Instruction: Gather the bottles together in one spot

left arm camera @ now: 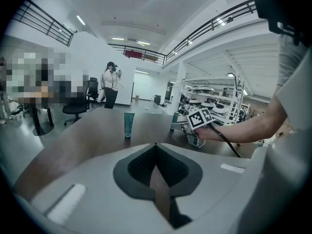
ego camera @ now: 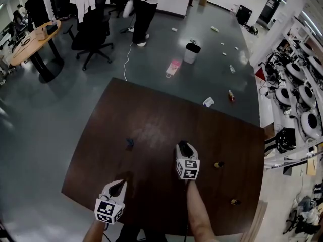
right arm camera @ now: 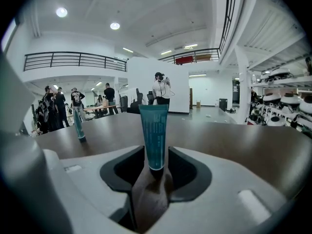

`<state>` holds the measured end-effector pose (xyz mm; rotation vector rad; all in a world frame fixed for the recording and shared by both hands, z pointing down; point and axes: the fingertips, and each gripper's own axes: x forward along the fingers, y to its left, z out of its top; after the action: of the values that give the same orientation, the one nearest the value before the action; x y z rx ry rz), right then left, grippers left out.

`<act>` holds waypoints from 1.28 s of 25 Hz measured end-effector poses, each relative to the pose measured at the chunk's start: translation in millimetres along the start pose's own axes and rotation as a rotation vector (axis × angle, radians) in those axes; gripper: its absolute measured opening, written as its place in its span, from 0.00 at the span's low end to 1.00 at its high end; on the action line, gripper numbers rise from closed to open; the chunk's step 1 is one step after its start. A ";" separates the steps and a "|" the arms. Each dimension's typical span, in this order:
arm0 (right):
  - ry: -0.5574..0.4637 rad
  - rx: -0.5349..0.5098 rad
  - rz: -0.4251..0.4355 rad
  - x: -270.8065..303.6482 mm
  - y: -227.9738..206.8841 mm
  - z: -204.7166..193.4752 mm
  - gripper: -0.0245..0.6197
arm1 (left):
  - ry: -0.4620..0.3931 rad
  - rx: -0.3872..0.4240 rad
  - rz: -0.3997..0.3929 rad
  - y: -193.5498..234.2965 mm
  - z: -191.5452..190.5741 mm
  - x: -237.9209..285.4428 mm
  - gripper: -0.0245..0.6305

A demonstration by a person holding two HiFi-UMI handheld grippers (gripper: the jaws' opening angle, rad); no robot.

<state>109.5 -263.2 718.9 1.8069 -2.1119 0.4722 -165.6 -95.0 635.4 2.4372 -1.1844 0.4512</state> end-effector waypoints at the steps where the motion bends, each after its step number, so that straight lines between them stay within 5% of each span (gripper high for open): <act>1: 0.000 -0.003 -0.001 0.3 -0.3 -0.1 0.27 | 0.000 0.000 0.000 0.5 -0.3 0.7 0.04; 19: -0.027 -0.046 -0.003 -13.2 3.6 5.0 0.22 | 0.001 -0.002 0.001 1.3 -1.9 -4.2 0.04; 32: -0.019 -0.030 0.048 -76.0 34.6 -14.6 0.22 | -0.018 0.004 -0.017 -13.0 -6.0 -13.6 0.04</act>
<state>87.0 -184.6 696.6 1.7539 -2.1675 0.4346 -164.0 -75.7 631.9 2.4575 -1.1704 0.4278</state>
